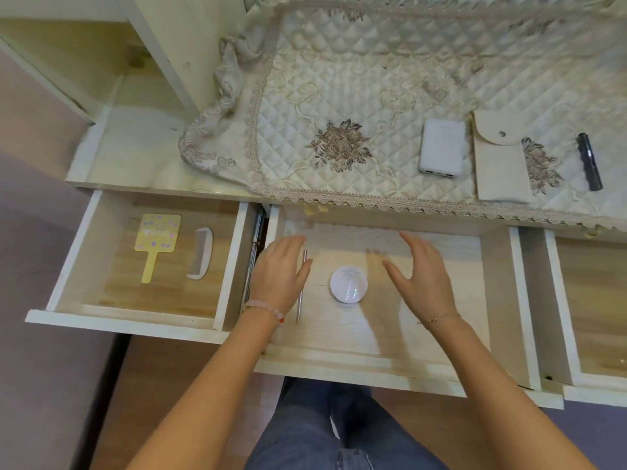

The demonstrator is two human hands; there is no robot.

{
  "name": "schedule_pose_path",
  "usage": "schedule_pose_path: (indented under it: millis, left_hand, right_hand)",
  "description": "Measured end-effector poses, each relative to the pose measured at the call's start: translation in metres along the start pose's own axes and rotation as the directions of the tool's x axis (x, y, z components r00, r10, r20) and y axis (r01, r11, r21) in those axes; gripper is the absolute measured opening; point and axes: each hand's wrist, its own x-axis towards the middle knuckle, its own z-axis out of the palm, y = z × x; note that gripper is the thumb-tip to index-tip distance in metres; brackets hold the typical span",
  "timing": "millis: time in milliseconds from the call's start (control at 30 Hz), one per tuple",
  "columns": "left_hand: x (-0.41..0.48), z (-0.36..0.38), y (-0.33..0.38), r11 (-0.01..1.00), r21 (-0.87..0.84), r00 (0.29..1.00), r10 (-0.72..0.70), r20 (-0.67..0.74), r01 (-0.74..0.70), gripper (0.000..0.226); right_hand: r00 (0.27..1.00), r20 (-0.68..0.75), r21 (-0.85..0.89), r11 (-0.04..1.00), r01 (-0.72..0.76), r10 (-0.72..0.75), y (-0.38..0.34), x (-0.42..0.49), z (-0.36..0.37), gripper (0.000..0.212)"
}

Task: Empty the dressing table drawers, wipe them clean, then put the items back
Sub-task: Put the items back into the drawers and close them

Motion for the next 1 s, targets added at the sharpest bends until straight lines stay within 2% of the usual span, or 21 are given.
schedule_pose_path:
  millis: [267, 533, 767, 1000]
  left_hand:
    - [0.038, -0.043, 0.027, 0.974, 0.133, 0.981, 0.189, -0.052, -0.181, 0.049]
    - [0.079, -0.059, 0.072, 0.945, 0.084, 0.947, 0.319, -0.033, -0.315, 0.052]
    - [0.109, -0.055, 0.108, 0.894, 0.117, 0.899, 0.438, -0.015, -0.433, 0.053]
    - [0.124, -0.033, 0.150, 0.870, 0.146, 0.877, 0.479, -0.034, -0.470, 0.054]
  right_hand:
    - [0.979, -0.143, -0.113, 0.985, 0.131, -0.146, -0.014, 0.000, -0.044, 0.056]
    - [0.979, -0.191, -0.176, 0.983, 0.044, -0.078, 0.002, 0.003, -0.078, 0.060]
    - [0.956, -0.292, -0.167, 0.986, -0.028, -0.022, 0.019, 0.005, -0.108, 0.060]
    - [0.936, -0.351, -0.163, 0.983, -0.086, 0.024, 0.062, 0.012, -0.147, 0.056]
